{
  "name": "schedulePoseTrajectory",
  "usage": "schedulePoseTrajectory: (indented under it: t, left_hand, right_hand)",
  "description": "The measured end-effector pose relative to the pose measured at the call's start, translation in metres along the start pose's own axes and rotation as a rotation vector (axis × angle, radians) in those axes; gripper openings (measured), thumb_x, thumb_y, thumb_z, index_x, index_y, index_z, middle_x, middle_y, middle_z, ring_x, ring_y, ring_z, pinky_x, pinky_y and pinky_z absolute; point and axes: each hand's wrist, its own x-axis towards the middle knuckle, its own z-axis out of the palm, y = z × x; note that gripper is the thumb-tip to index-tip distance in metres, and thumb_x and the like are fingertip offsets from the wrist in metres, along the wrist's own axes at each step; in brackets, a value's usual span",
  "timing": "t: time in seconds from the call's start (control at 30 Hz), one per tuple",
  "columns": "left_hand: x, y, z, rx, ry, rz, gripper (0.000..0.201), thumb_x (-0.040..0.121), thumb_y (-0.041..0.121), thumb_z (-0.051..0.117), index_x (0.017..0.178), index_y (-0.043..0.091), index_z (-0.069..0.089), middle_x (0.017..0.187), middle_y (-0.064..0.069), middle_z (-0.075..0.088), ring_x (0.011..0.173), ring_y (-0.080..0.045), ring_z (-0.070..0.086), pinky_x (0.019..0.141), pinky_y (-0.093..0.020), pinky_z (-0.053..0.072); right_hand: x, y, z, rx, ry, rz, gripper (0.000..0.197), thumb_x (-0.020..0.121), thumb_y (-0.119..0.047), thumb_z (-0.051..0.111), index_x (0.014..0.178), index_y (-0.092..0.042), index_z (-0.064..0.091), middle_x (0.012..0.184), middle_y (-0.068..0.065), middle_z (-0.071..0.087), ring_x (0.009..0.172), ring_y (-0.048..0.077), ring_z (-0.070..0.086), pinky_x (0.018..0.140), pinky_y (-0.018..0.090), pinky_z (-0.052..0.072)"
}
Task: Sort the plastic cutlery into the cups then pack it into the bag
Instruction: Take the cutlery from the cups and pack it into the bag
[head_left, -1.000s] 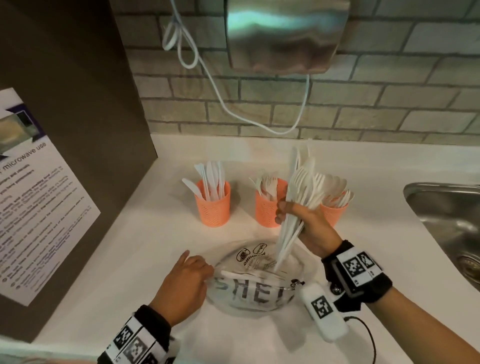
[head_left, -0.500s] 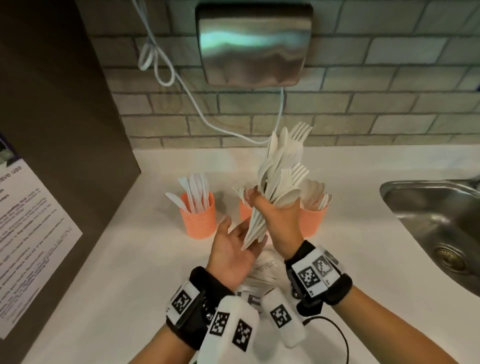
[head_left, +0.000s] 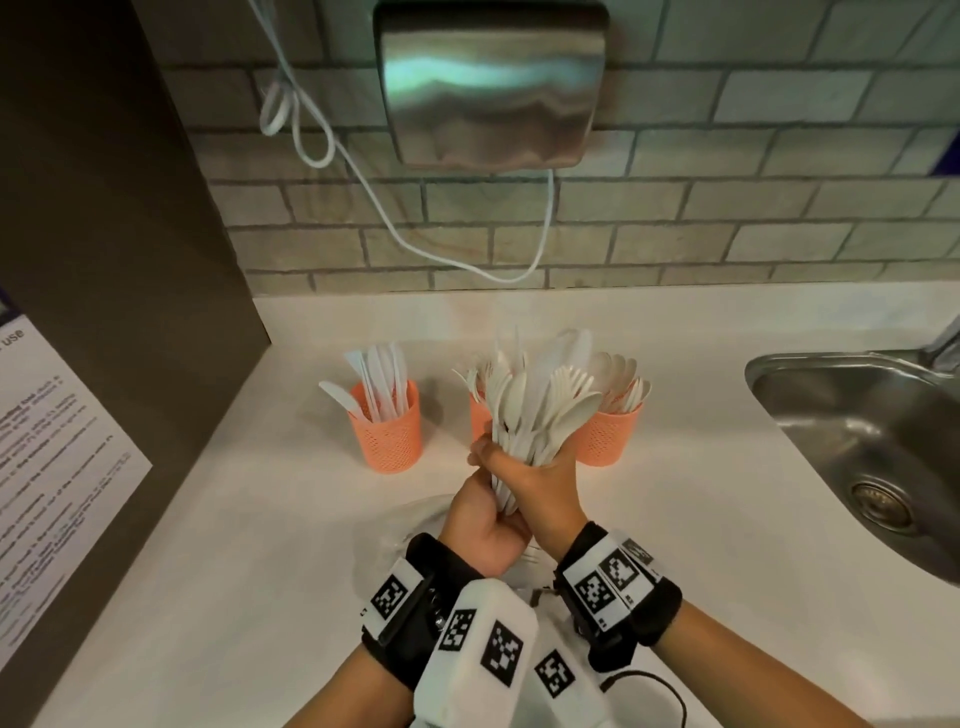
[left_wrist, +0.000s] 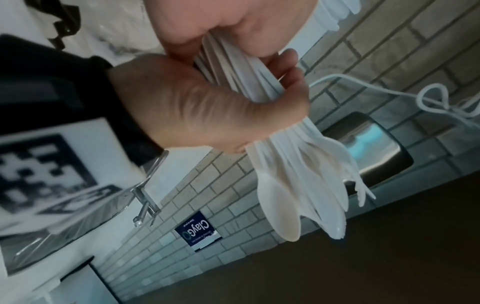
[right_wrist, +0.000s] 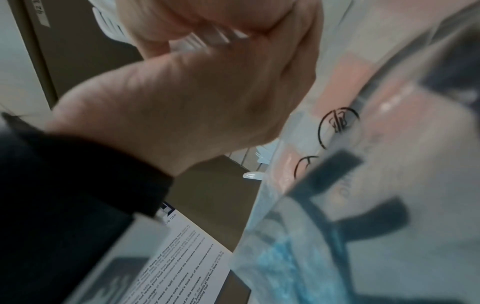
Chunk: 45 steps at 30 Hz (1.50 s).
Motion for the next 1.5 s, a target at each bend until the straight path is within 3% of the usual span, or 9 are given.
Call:
schedulePoseTrajectory:
  t: [0.1, 0.23, 0.43, 0.7, 1.0, 1.1, 1.27, 1.37, 1.5]
  left_hand:
    - [0.001, -0.001, -0.003, 0.047, -0.01, -0.031, 0.036, 0.097, 0.032, 0.038, 0.124, 0.016, 0.054, 0.117, -0.004, 0.064, 0.104, -0.018, 0.058, 0.088, -0.03, 0.046]
    - [-0.003, 0.0, -0.018, 0.412, -0.005, -0.071, 0.029, 0.099, 0.022, 0.034, 0.108, 0.009, 0.059, 0.099, -0.011, 0.064, 0.08, -0.02, 0.063, 0.075, -0.031, 0.053]
    - [-0.01, 0.033, -0.025, 0.944, 0.026, 0.452, 0.019, 0.095, 0.014, 0.046, 0.102, 0.009, 0.064, 0.094, -0.003, 0.069, 0.083, -0.015, 0.064, 0.074, -0.021, 0.052]
    - [0.001, 0.046, -0.008, 0.902, 0.008, 0.583, 0.009, 0.085, 0.015, 0.063, 0.094, 0.014, 0.061, 0.078, 0.0, 0.063, 0.055, -0.003, 0.06, 0.053, -0.016, 0.047]
    - [0.012, 0.033, -0.008, 0.957, 0.154, 0.735, 0.013, 0.085, 0.008, 0.063, 0.082, 0.016, 0.054, 0.077, -0.005, 0.059, 0.054, -0.011, 0.06, 0.052, -0.024, 0.055]
    - [0.016, 0.038, -0.008, 0.83, 0.199, 0.69, 0.013, 0.089, 0.006, 0.056, 0.083, 0.015, 0.049, 0.083, -0.008, 0.058, 0.057, -0.012, 0.062, 0.05, -0.025, 0.055]
    - [0.014, 0.033, -0.016, 0.824, 0.05, 0.48, 0.016, 0.09, 0.015, 0.056, 0.102, 0.005, 0.055, 0.093, -0.015, 0.067, 0.071, -0.014, 0.068, 0.06, -0.024, 0.056]
    - [0.012, 0.031, -0.018, 0.8, 0.025, 0.486, 0.015, 0.094, 0.016, 0.049, 0.097, 0.006, 0.06, 0.08, -0.008, 0.066, 0.068, -0.015, 0.065, 0.059, -0.022, 0.054]
    - [0.008, 0.052, -0.013, 0.65, 0.096, 0.667, 0.02, 0.099, 0.018, 0.037, 0.088, 0.013, 0.054, 0.056, 0.001, 0.061, 0.052, -0.012, 0.06, 0.055, -0.023, 0.055]
  right_hand:
    - [0.002, -0.001, -0.001, -0.042, -0.053, 0.036, 0.016, 0.069, 0.003, 0.069, 0.064, -0.011, 0.064, 0.056, 0.003, 0.065, 0.057, 0.017, 0.062, 0.063, 0.033, 0.056]
    - [0.013, -0.005, -0.015, -0.058, -0.092, 0.11, 0.02, 0.082, 0.003, 0.062, 0.066, -0.009, 0.056, 0.047, 0.002, 0.052, 0.044, 0.015, 0.049, 0.051, 0.026, 0.047]
    - [0.018, -0.003, -0.045, 0.242, -0.402, 0.477, 0.008, 0.074, -0.01, 0.059, 0.073, -0.01, 0.05, 0.051, -0.001, 0.049, 0.041, 0.01, 0.046, 0.045, 0.021, 0.043]
    - [0.007, 0.012, -0.055, 0.242, -0.524, 0.599, 0.024, 0.059, -0.013, 0.068, 0.075, -0.007, 0.051, 0.053, 0.003, 0.052, 0.044, 0.011, 0.048, 0.046, 0.023, 0.045]
    - [0.007, 0.018, -0.058, 0.15, -0.518, 0.529, 0.023, 0.063, -0.013, 0.066, 0.08, -0.001, 0.057, 0.062, 0.008, 0.065, 0.048, 0.018, 0.059, 0.05, 0.028, 0.052]
    - [0.008, 0.019, -0.06, 0.172, -0.475, 0.566, 0.02, 0.066, -0.01, 0.062, 0.083, -0.001, 0.06, 0.064, 0.009, 0.066, 0.049, 0.017, 0.06, 0.047, 0.026, 0.051]
    - [0.01, 0.023, -0.061, 0.178, -0.468, 0.581, 0.024, 0.065, -0.011, 0.062, 0.087, 0.0, 0.059, 0.063, 0.009, 0.067, 0.048, 0.015, 0.059, 0.046, 0.025, 0.05]
    - [0.012, 0.023, -0.063, 0.17, -0.509, 0.56, 0.031, 0.071, -0.01, 0.054, 0.101, -0.001, 0.057, 0.075, 0.009, 0.072, 0.057, 0.016, 0.065, 0.048, 0.024, 0.052]
    - [0.012, 0.02, -0.067, 0.074, -0.586, 0.485, 0.026, 0.071, -0.009, 0.057, 0.096, -0.004, 0.061, 0.084, 0.005, 0.074, 0.068, 0.015, 0.069, 0.054, 0.024, 0.055]
